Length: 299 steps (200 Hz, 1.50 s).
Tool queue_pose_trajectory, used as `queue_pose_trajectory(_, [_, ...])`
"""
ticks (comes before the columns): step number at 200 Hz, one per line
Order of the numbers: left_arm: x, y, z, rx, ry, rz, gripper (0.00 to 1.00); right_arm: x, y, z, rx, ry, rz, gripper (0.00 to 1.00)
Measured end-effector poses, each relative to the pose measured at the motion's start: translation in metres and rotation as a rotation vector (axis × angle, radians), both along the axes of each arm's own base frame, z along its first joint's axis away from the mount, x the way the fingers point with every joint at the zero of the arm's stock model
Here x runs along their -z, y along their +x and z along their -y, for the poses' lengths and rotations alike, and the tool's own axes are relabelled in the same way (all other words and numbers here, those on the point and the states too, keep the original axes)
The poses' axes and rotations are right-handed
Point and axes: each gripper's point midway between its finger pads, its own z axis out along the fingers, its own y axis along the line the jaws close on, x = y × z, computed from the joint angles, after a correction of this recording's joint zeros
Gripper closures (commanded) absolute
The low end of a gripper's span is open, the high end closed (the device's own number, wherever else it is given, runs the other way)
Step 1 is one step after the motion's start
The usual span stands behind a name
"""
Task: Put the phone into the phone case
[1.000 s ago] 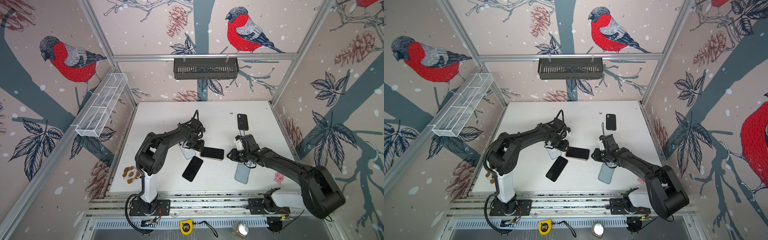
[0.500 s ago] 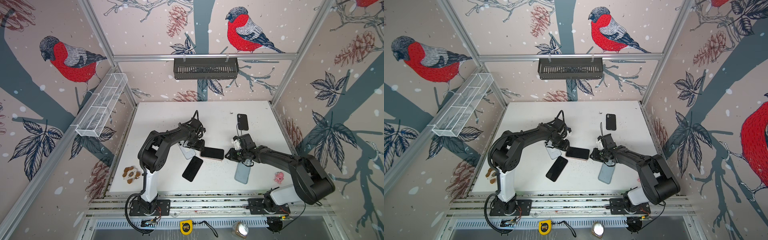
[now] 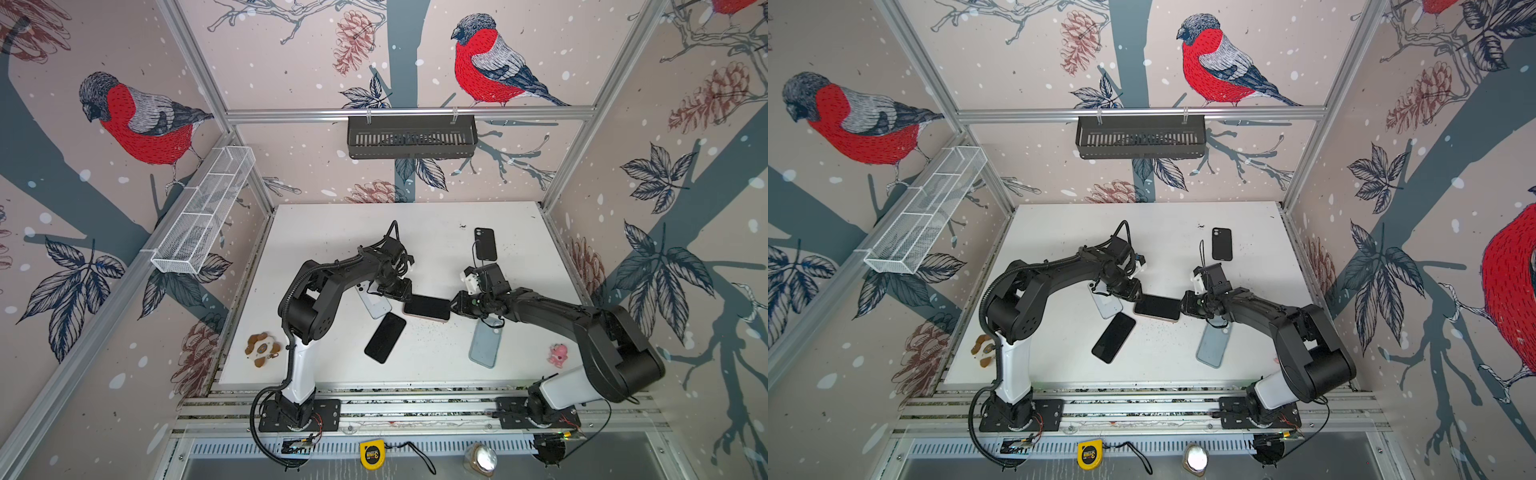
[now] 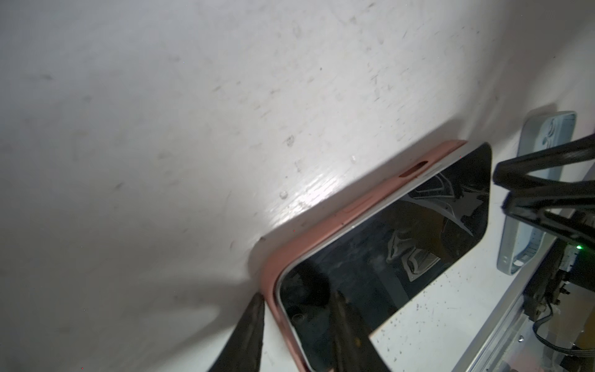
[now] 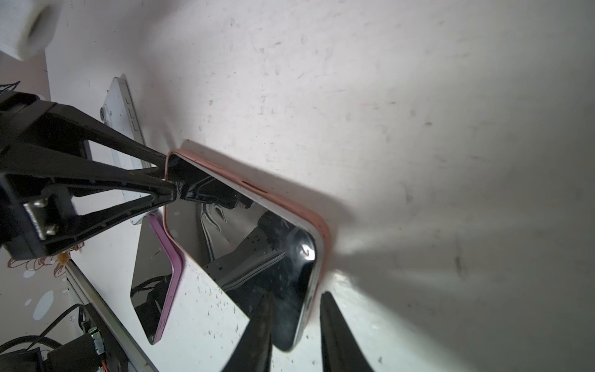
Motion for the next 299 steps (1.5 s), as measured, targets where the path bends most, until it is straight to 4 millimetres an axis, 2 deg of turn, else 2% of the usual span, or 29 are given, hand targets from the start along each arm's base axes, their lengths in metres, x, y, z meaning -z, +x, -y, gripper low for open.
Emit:
queue_pose_trajectory(21, [0.001, -0.001, 0.002, 0.004, -0.006, -0.005, 0.64, 0.008, -0.003, 0.0, 0.0, -0.003, -0.022, 0.79])
queue_pose_trajectory(50, [0.002, -0.001, 0.003, 0.006, -0.004, -0.002, 0.63, 0.008, -0.003, -0.003, 0.01, 0.018, -0.025, 0.85])
queue_pose_trajectory(66, [0.002, -0.001, 0.003, 0.004, -0.001, -0.001, 0.63, 0.008, -0.003, -0.004, 0.022, 0.024, -0.032, 0.95])
queue_pose_trajectory(76, [0.002, -0.001, 0.0, 0.0, 0.011, 0.001, 0.62, 0.006, -0.001, -0.004, 0.024, 0.021, -0.025, 0.96])
queue_pose_trajectory(96, [0.002, -0.001, -0.001, -0.002, 0.019, 0.008, 0.61, 0.006, 0.001, -0.005, 0.024, 0.014, -0.029, 0.96])
queue_pose_trajectory(120, [0.001, -0.001, -0.002, -0.003, 0.022, 0.01, 0.61, 0.004, 0.002, -0.005, 0.022, 0.008, -0.022, 0.8])
queue_pose_trajectory(132, [0.001, -0.001, -0.002, -0.003, 0.021, 0.012, 0.61, 0.002, 0.0, -0.006, 0.011, 0.0, -0.018, 0.78])
queue_pose_trajectory(169, [-0.004, 0.0, -0.003, -0.002, 0.016, 0.03, 0.61, -0.013, -0.003, -0.001, 0.009, -0.013, 0.036, 0.79])
queue_pose_trajectory(228, [-0.003, -0.001, -0.005, -0.002, 0.026, 0.043, 0.63, 0.007, -0.026, -0.001, -0.024, -0.048, -0.024, 0.83])
queue_pose_trajectory(252, [-0.001, -0.002, -0.004, 0.007, 0.044, 0.058, 0.64, 0.008, -0.024, -0.01, -0.045, -0.029, -0.023, 0.85])
queue_pose_trajectory(299, [0.007, -0.005, -0.003, 0.03, 0.082, 0.077, 0.71, 0.01, -0.024, -0.012, -0.047, -0.044, -0.051, 0.86])
